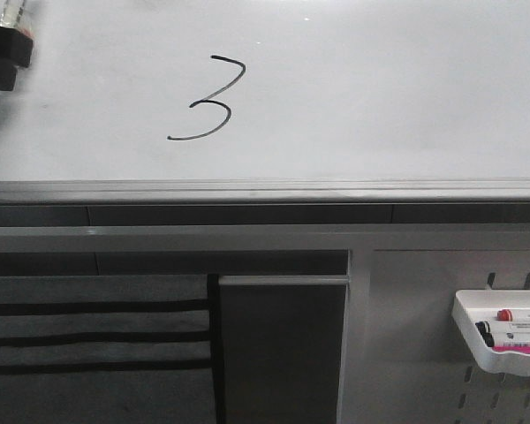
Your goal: Write number 3 on whiteboard
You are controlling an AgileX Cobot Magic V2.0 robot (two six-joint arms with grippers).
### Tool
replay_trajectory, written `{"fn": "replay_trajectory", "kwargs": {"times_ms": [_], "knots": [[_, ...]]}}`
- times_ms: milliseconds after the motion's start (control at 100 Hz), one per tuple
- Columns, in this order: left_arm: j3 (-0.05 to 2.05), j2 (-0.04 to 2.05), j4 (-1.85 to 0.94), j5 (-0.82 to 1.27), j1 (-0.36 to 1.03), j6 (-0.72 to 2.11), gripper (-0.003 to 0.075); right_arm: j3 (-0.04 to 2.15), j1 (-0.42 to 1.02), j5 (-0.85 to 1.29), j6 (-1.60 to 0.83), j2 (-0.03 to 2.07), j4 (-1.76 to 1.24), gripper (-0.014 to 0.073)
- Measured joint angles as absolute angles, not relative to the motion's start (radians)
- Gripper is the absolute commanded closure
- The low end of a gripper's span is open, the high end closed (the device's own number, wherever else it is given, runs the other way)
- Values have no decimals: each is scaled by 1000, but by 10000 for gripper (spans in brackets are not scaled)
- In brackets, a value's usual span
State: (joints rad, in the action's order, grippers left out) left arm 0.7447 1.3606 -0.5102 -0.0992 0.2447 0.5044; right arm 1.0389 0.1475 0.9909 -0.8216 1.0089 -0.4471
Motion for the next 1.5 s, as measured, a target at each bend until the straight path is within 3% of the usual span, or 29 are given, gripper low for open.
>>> {"fn": "replay_trajectory", "kwargs": {"times_ms": [280, 500, 590, 860, 1160, 1310, 1500], "knots": [[745, 1375, -512, -82, 245, 504, 639, 1039, 148, 991, -822, 1009, -447, 225], [745, 1375, -512, -82, 245, 504, 381, 1039, 148, 991, -822, 1009, -447, 225], [745, 1375, -512, -82, 245, 504, 330, 1039, 148, 991, -822, 1009, -447, 225], [762, 1293, -460, 68, 245, 504, 328, 1046, 148, 992, -759, 973, -442, 226], [966, 1108, -214, 692, 214, 385, 331, 1052, 147, 974, -249, 867, -232, 235], [963, 991, -52, 794, 210, 221, 332, 941, 144, 896, -135, 805, -215, 346], [798, 754, -26, 625, 210, 168, 337, 746, 142, 681, -106, 637, -211, 531]]}}
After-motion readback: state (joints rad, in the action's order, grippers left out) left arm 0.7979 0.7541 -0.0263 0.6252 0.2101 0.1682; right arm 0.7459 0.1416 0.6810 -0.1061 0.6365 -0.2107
